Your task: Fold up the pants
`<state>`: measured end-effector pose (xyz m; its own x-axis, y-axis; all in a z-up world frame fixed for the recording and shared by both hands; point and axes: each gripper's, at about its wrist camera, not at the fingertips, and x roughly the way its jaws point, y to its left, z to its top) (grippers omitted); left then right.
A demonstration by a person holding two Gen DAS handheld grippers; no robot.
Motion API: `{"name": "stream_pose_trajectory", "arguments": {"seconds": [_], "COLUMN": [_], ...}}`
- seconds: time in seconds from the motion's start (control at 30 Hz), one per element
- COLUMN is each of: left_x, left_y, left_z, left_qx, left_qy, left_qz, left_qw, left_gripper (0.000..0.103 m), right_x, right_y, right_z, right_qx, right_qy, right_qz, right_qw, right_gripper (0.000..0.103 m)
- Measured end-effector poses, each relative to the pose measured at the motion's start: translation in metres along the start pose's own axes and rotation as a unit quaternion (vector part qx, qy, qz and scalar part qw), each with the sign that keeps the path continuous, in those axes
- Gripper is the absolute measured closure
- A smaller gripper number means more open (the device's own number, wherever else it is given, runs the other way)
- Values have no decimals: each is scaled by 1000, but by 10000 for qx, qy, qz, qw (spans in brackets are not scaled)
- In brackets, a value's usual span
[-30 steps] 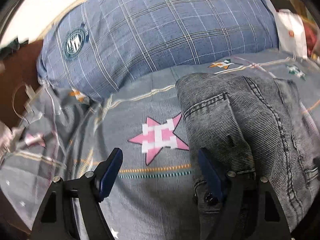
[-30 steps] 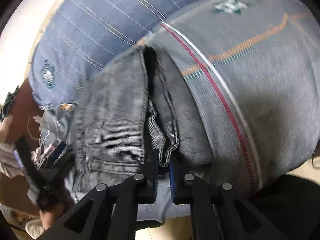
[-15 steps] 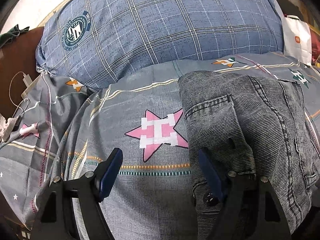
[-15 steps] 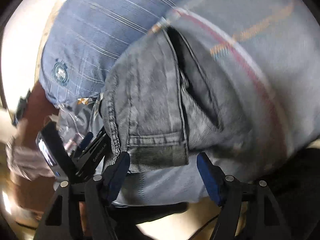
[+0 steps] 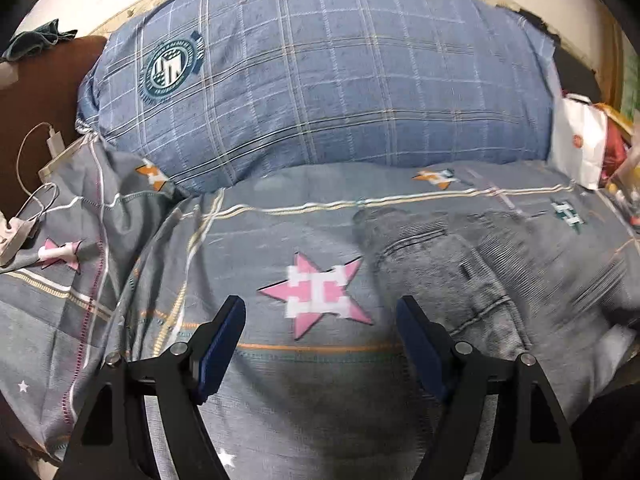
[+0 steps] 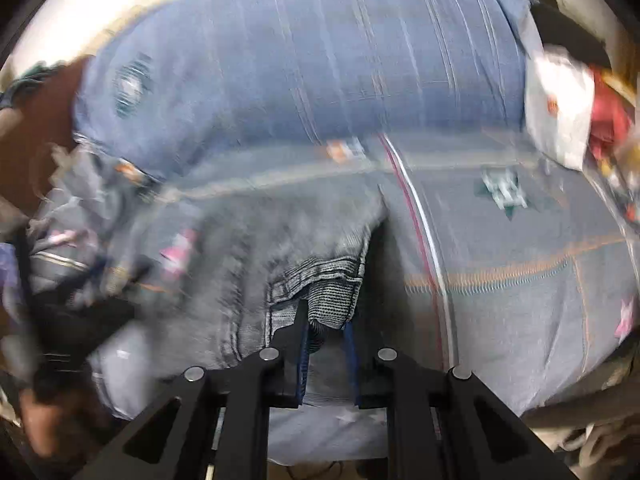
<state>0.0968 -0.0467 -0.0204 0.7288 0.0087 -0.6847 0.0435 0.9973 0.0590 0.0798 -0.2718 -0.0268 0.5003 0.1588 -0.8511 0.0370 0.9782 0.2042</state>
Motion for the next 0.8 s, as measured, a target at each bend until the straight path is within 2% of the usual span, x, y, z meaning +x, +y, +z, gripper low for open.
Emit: {"name": "stream_pose_trajectory", "arguments": {"seconds": [0.03,0.07,0.1,0.17,0.2,0.23,0.3,0.43,0.5,0.57,0.63,0.67,0.7,0.73,0.77,0.8], "left_x": [4,11,17,30,33,32,33,34,34,36,38,38,37,36,33,28], "left_y": [-9,-22,-34,-57,-60,-57,-52,-49,-51,-49,-47,-47,-46,-42,-36,-30], "left_z": [-1,-5,-10,-26,-29,-27,-26,-26,-27,-27,-27,-26,-25,-22,-18,-15], "left_qx": [145,404,675,1328,1404,1311,1303,1245,1286,1234,1200,1204,1187,1134,1069,942], "left_qy": [40,143,209,81,73,72,147,168,128,155,168,164,166,198,283,300], "left_qz": [-22,-56,-11,757,792,724,654,564,601,554,515,507,465,368,247,162], "left_qw": [9999,9991,9975,9882,9869,9887,9892,9905,9898,9907,9913,9913,9917,9927,9936,9950], "left_gripper": [25,25,25,25,25,25,25,25,25,25,25,25,25,25,25,25], "right_x": [28,37,34,28,26,23,3,-45,-65,-62,-36,-15,28,56,56,53], "right_y": [-14,-15,-12,-9,-10,-13,-31,-27,-19,-4,-1,-4,-8,-19,-28,-31], "right_z": [-12,-18,-22,-20,-18,-15,-11,12,23,37,42,37,27,11,7,6], "right_qx": [292,307,197,146,174,204,369,497,458,501,585,636,705,931,1090,1155], "right_qy": [362,394,192,235,302,364,217,-513,-789,-870,-569,-240,481,858,563,562], "right_qz": [181,247,186,184,218,277,409,648,916,1347,1775,1796,1527,1530,1714,1769], "right_qw": [9988,9984,9994,9994,9992,9987,9982,9953,9916,9858,9807,9814,9846,9801,9775,9758], "right_gripper": [86,85,84,83,83,82,78,75,73,66,61,61,61,64,68,73]}}
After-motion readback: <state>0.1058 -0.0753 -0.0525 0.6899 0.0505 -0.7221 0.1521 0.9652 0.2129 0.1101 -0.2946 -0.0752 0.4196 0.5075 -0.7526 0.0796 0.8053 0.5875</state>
